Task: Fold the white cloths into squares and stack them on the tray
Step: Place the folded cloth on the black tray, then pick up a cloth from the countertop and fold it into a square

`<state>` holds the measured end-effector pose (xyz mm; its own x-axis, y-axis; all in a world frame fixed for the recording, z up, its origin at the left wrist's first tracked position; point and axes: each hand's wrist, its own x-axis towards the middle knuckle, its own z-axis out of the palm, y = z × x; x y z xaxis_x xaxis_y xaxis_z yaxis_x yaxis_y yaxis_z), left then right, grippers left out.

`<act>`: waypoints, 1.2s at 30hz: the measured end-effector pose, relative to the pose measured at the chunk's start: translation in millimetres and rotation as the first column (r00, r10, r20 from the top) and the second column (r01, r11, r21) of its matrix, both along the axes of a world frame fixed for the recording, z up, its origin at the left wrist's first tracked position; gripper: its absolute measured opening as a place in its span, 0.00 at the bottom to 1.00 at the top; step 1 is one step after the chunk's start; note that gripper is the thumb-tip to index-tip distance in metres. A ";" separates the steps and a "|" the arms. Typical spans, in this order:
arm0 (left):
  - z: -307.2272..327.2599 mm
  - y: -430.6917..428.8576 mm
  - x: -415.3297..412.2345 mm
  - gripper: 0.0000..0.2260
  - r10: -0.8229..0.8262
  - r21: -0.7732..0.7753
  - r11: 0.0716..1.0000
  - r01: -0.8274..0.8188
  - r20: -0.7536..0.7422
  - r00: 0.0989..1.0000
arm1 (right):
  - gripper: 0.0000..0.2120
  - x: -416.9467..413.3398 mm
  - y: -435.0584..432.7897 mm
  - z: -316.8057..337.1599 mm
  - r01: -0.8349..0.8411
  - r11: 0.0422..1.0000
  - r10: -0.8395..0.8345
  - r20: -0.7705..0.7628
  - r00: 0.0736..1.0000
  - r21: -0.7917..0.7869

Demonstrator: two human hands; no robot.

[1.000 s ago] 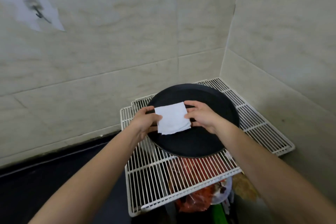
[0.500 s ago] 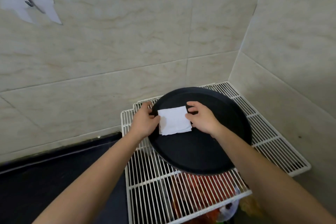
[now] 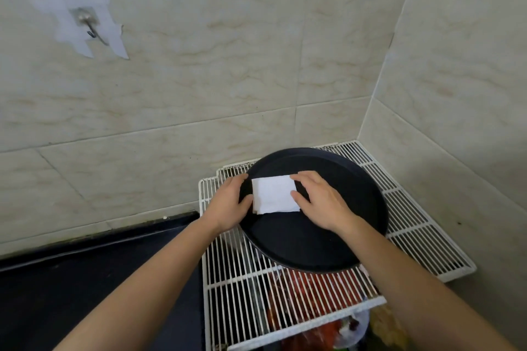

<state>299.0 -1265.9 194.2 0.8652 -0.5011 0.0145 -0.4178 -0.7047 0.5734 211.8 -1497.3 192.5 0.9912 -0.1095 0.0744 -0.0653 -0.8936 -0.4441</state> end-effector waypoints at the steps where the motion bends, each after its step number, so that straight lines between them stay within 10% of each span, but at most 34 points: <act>1: 7.5 8.0 -3.7 0.24 0.021 0.005 1.000 -0.022 0.063 0.998 | 0.23 -3.5 1.8 7.7 0.004 0.999 -0.003 0.026 1.000 -0.038; 8: 22.8 90.8 -70.7 0.26 0.255 0.056 0.942 -0.331 0.521 0.815 | 0.28 -17.6 65.0 23.4 -0.076 0.975 0.123 0.218 0.968 -0.210; 17: -8.1 241.8 -172.7 0.29 0.495 0.319 0.660 -0.680 0.496 0.713 | 0.28 -36.7 235.4 -8.4 -0.408 0.872 0.458 0.155 0.875 -0.272; 36: -1.9 662.5 -454.3 0.31 0.766 0.272 0.369 -0.889 0.453 0.457 | 0.31 -232.1 680.0 -15.3 -0.662 0.665 0.712 0.025 0.702 -0.348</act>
<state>-155.3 -603.4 192.3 0.8411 0.4698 0.2680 0.4589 -0.8821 0.1060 -20.3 -817.3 177.2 0.7484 0.6498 0.1329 0.6626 -0.7412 -0.1074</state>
